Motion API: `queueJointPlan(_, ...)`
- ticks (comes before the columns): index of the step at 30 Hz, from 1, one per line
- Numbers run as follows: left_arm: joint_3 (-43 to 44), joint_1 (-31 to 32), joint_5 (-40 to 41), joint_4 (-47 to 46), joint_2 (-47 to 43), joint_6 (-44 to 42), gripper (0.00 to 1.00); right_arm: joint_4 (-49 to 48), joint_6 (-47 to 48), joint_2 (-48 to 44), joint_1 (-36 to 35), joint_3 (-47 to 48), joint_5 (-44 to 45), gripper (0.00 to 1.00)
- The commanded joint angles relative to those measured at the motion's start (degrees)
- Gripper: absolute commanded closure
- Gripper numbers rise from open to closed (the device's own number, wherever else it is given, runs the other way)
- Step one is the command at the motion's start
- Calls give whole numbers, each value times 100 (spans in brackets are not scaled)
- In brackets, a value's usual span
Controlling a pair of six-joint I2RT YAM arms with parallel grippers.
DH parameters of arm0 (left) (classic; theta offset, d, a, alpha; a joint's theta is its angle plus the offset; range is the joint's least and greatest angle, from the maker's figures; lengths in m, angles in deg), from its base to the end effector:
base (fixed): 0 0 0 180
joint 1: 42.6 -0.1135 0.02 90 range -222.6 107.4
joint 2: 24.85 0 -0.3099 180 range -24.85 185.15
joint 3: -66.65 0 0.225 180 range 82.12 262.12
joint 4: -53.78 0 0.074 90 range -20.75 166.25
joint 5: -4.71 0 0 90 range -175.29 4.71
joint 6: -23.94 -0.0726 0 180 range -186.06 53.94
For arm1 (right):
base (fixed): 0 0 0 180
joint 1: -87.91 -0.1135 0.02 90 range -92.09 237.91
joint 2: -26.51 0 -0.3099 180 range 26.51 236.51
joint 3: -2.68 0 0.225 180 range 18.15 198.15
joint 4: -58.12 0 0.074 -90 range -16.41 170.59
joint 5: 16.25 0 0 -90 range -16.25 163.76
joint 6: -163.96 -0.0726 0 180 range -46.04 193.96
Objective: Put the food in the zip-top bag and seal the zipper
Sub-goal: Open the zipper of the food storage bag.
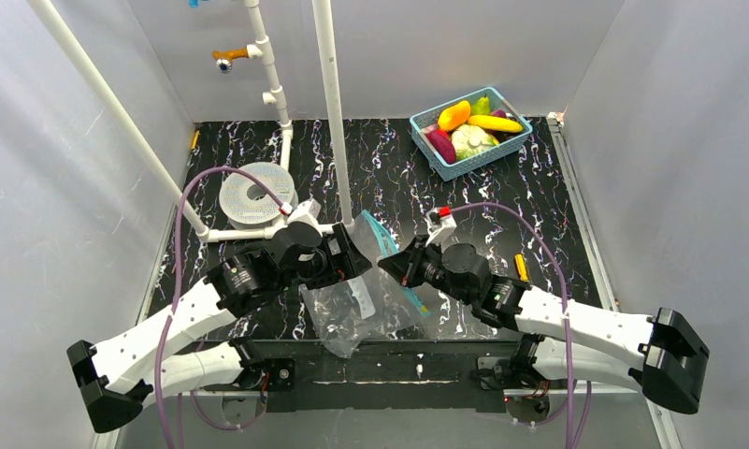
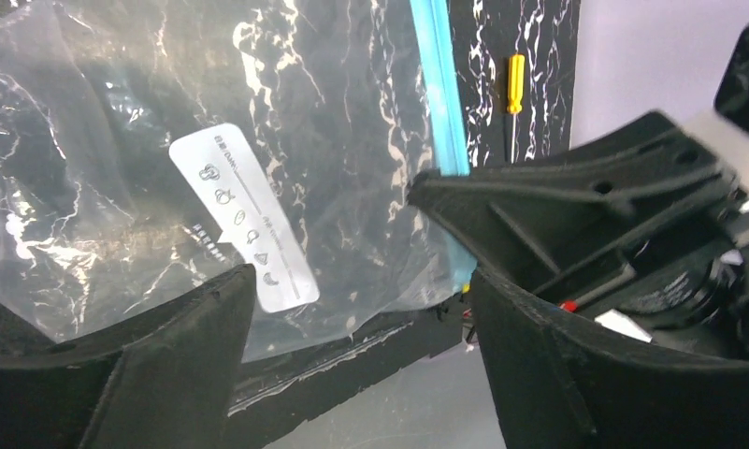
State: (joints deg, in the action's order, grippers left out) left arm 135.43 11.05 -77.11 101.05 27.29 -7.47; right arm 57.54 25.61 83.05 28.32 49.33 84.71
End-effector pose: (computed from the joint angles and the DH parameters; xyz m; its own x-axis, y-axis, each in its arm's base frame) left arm 0.1096 -0.1315 0.3483 -0.7758 -0.3710 -0.5103 0.1199 0.7074 -0.6966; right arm 0.1203 0.1777 0.3099 -0.6161 0.3995 -0.6788 -0.4384 0.5420 0.7169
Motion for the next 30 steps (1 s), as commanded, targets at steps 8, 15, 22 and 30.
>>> queueJointPlan(8,1260,-3,972,715,885,-202,17,13,1057,273,-929,715,1449,99)
queueJointPlan(15,1520,0,1082,800,1490,-429,23,100,1478,436,-1277,958,1768,99)
queueJointPlan(22,1419,0,858,693,1711,-519,46,166,1762,612,-1522,1098,2111,99)
queueJointPlan(30,995,6,1009,642,1389,-854,87,878,2047,652,-1591,1302,2118,83)
